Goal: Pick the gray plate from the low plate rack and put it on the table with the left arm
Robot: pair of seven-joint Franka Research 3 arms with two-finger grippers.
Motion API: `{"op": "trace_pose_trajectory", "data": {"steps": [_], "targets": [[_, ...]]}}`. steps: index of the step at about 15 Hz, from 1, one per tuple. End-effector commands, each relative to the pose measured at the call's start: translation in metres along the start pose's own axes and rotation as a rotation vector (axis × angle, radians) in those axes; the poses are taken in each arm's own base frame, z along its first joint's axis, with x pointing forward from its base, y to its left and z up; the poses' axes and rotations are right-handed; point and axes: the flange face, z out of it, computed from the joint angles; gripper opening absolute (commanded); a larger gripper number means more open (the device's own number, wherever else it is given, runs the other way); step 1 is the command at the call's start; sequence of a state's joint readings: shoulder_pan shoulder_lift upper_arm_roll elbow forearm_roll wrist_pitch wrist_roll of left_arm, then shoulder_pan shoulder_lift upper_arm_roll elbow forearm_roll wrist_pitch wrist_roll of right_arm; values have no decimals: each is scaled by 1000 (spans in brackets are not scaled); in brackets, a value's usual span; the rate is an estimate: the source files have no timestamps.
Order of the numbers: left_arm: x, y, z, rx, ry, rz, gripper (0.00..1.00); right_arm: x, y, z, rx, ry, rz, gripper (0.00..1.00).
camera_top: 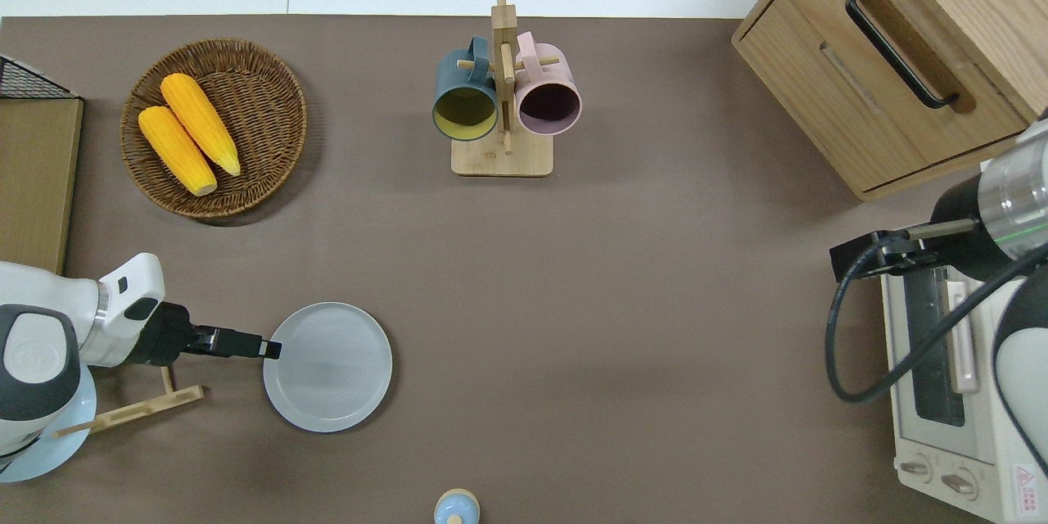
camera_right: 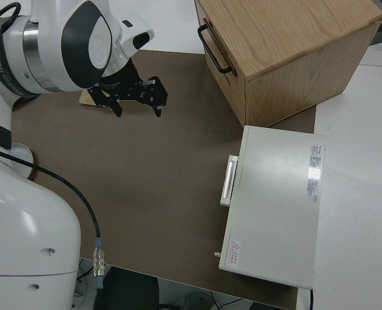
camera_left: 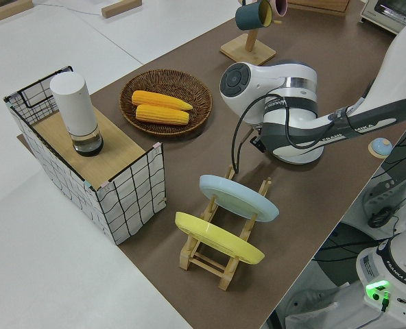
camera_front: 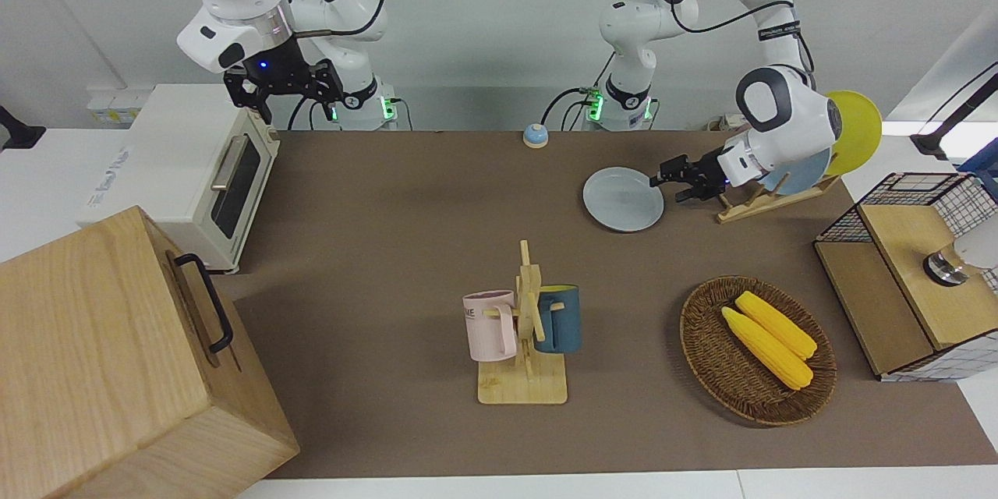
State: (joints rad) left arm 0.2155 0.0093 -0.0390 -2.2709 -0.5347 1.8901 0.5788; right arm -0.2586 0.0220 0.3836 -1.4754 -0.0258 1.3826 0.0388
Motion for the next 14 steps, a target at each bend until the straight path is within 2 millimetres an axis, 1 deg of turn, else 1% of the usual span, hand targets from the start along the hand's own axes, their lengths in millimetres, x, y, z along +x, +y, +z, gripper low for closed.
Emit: {"op": "trace_pose_trajectory", "data": {"steps": [1,3,4,6,9,13,14], "targets": [[6,40,-41,162,7,-52,981,-2,2,-3,-6,-2,16,983],[12,62,-59,229,-6,-78,983,-2,2,-3,-6,-2,16,983],[14,72,-71,271,-15,-80,983,-2,2,-3,-6,-2,16,983],[17,87,-98,345,-29,-86,985,-3,3,-4,-7,0,17,983],[18,108,-137,388,-12,-106,987,-2,2,-3,-6,-2,16,983],[18,137,-167,470,39,-147,987,-2,2,-3,-6,-2,16,983],[18,144,-171,477,50,-151,989,-2,2,-3,-6,-2,16,983]]}}
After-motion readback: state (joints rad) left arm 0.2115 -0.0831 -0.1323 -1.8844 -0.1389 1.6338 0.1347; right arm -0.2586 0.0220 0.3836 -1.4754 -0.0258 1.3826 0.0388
